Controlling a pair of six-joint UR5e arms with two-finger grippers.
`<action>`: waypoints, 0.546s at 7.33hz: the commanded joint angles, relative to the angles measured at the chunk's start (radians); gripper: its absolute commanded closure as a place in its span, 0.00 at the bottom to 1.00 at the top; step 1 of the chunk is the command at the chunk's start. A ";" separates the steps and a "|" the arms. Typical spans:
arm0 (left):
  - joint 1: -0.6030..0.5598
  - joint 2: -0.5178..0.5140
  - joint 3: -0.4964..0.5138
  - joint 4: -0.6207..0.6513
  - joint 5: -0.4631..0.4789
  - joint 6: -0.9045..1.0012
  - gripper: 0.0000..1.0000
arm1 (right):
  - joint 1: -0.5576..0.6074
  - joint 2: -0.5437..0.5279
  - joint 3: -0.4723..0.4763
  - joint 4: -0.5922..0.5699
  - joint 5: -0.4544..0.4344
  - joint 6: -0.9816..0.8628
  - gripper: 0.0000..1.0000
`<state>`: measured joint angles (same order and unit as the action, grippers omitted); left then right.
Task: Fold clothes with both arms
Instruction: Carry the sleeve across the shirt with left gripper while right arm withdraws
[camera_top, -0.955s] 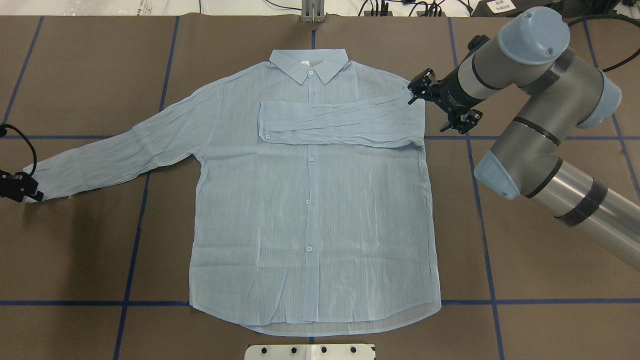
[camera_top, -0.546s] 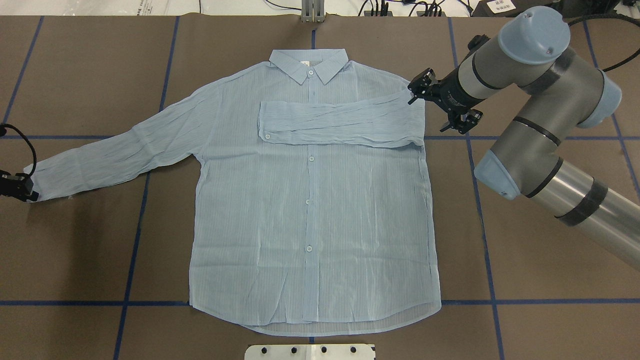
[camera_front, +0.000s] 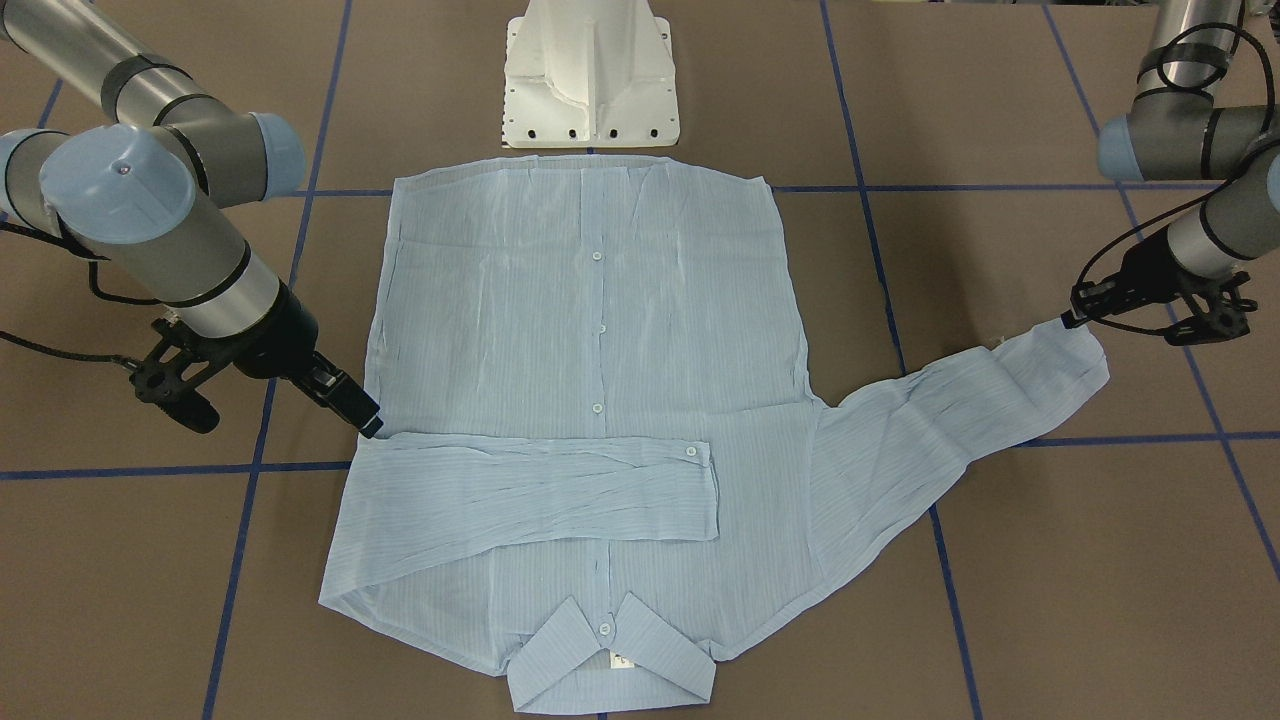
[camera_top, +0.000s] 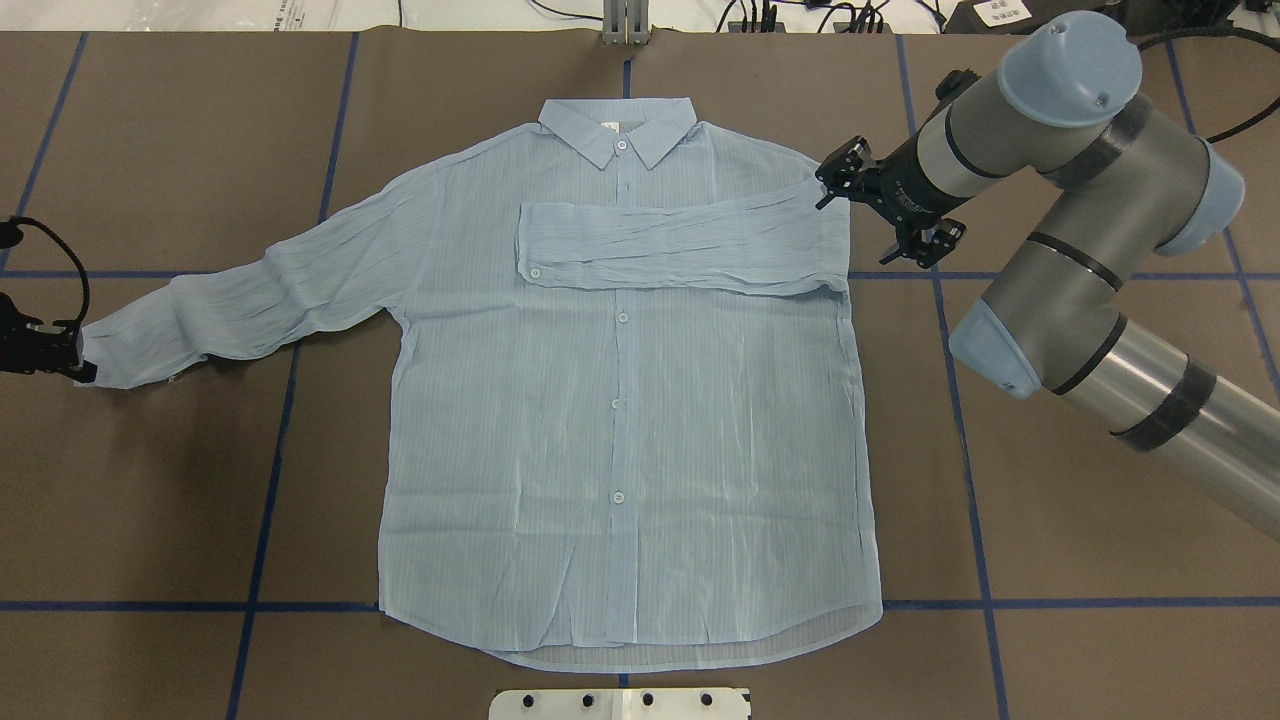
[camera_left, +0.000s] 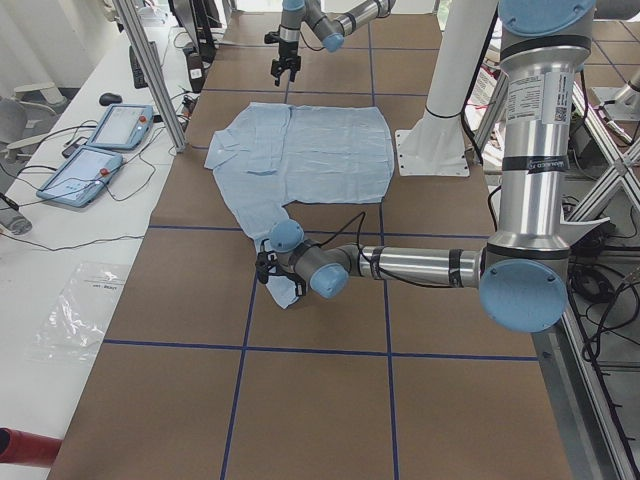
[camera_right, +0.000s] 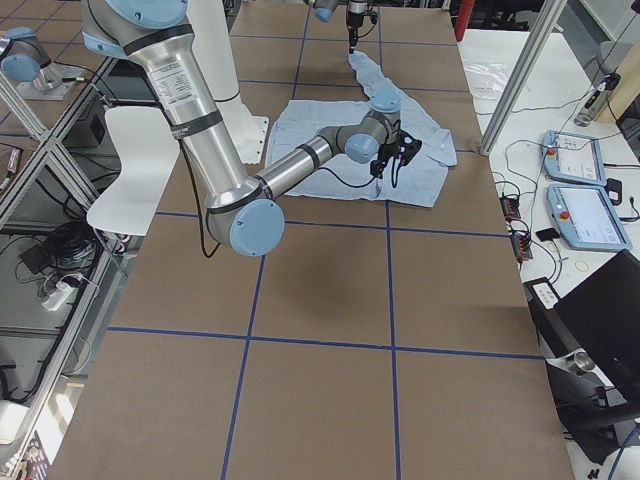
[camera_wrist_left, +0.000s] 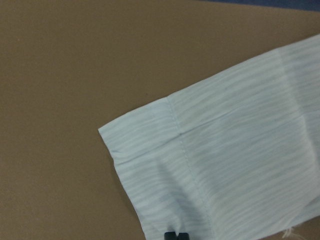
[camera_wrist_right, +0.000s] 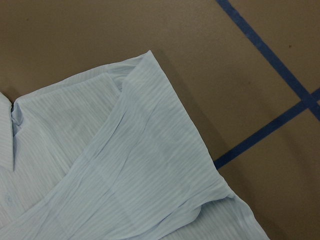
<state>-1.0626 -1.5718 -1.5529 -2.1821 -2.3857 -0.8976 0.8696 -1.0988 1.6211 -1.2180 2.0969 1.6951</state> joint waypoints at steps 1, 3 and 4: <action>0.003 -0.121 -0.062 0.005 0.006 -0.180 1.00 | 0.018 -0.033 0.020 0.000 0.008 -0.002 0.00; 0.038 -0.309 -0.056 0.034 0.011 -0.330 1.00 | 0.049 -0.114 0.067 -0.003 0.009 -0.076 0.00; 0.079 -0.421 -0.043 0.089 0.060 -0.398 1.00 | 0.071 -0.174 0.097 -0.003 0.015 -0.150 0.00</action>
<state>-1.0223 -1.8623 -1.6069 -2.1435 -2.3634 -1.2064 0.9157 -1.2034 1.6821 -1.2202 2.1069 1.6211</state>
